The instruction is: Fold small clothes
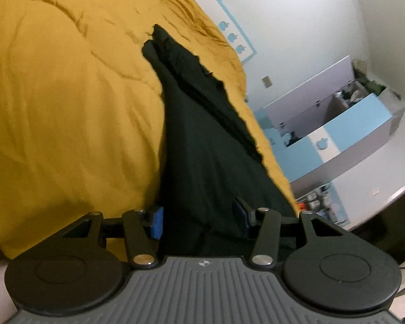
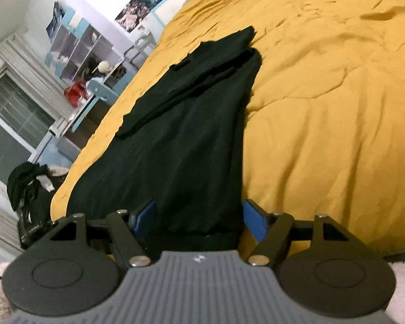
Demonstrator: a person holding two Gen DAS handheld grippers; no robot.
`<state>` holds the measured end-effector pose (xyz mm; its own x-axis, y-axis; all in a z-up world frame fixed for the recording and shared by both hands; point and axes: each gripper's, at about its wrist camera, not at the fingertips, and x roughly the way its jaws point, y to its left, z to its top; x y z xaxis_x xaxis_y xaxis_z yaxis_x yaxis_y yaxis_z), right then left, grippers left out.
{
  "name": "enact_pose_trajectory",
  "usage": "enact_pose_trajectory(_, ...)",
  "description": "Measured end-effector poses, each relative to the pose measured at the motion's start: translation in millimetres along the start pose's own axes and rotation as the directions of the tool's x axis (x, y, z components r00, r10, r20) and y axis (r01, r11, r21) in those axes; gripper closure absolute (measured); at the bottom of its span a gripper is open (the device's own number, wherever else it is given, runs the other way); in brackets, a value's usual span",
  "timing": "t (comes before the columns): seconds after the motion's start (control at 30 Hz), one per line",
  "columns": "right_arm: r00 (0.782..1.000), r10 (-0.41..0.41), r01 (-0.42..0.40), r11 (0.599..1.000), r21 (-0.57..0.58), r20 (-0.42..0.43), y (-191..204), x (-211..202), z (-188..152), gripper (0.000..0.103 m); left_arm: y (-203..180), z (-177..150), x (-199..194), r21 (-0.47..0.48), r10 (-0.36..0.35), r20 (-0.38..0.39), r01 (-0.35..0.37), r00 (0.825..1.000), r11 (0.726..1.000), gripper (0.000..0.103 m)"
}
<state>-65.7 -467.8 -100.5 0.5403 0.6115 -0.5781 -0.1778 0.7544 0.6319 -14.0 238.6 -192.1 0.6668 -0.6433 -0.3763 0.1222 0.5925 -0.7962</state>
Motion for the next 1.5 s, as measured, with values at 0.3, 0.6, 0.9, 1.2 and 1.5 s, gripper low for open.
enact_pose_trajectory(0.3,0.996,0.014,-0.011,0.999,0.034,-0.090,-13,16,0,0.036,-1,0,21,0.010,0.022,-0.067,-0.021,0.998,1.000,0.045)
enact_pose_trajectory(0.6,0.981,0.123,-0.110,0.990,0.089,-0.148,-12,26,-10,0.040,10,-10,25,-0.083,-0.082,-0.119,0.072,0.990,0.994,0.045)
enact_pose_trajectory(0.9,0.981,0.107,-0.093,0.991,0.092,-0.162,-16,23,-8,0.074,1,-19,18,-0.104,-0.030,-0.107,0.019,0.994,0.994,0.075)
enact_pose_trajectory(1.2,0.985,0.076,-0.068,0.996,0.059,-0.155,-6,33,-7,0.093,4,-28,19,-0.217,0.061,-0.118,-0.085,0.991,0.973,0.090)
enact_pose_trajectory(1.5,0.970,0.225,-0.211,0.966,0.151,-0.086,-4,9,5,0.096,-18,-17,9,-0.268,-0.014,-0.046,0.001,0.999,0.963,0.096)
